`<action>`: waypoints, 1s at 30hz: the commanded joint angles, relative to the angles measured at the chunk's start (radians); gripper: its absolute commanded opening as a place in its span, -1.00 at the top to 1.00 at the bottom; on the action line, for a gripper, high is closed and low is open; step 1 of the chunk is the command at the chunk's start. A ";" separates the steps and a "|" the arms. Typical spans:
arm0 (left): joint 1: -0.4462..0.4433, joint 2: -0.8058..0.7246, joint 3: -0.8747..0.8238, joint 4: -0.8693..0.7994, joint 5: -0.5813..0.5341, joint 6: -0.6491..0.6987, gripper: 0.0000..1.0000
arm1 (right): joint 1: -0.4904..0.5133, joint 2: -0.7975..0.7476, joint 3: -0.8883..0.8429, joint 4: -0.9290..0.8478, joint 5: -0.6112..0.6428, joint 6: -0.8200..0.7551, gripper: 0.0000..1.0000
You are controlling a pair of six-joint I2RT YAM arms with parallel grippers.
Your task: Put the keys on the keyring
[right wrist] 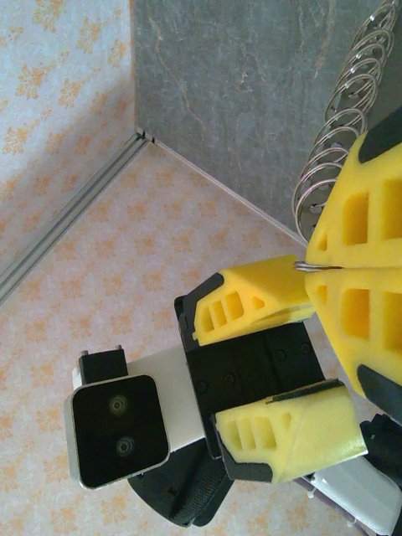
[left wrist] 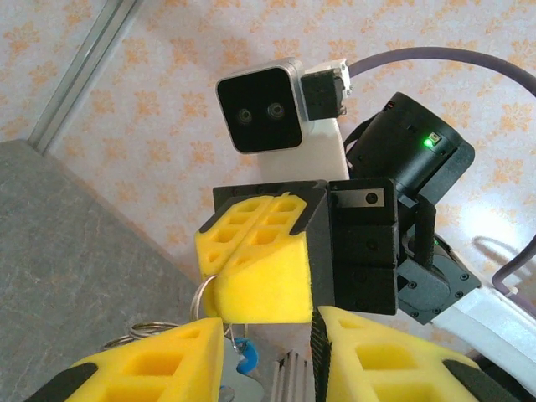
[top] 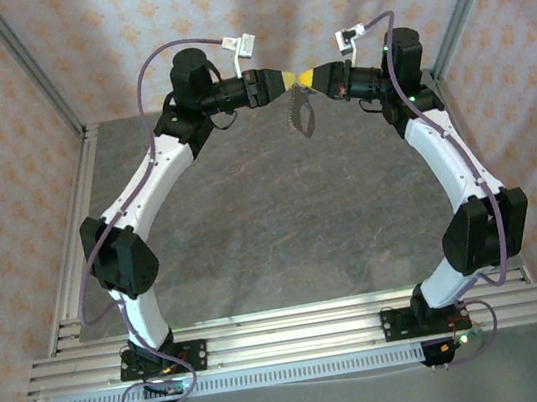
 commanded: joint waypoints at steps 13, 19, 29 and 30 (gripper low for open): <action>-0.006 0.037 -0.001 0.133 -0.007 -0.084 0.37 | -0.005 -0.029 -0.003 0.089 -0.017 0.013 1.00; -0.025 0.070 0.002 0.148 0.004 -0.090 0.52 | -0.005 -0.028 -0.011 0.092 -0.008 0.016 1.00; -0.045 0.071 -0.005 0.193 0.002 -0.120 0.68 | -0.005 -0.028 -0.016 0.094 0.001 0.017 1.00; -0.048 0.071 -0.005 0.199 0.004 -0.123 0.58 | -0.006 -0.026 -0.016 0.094 0.003 0.016 1.00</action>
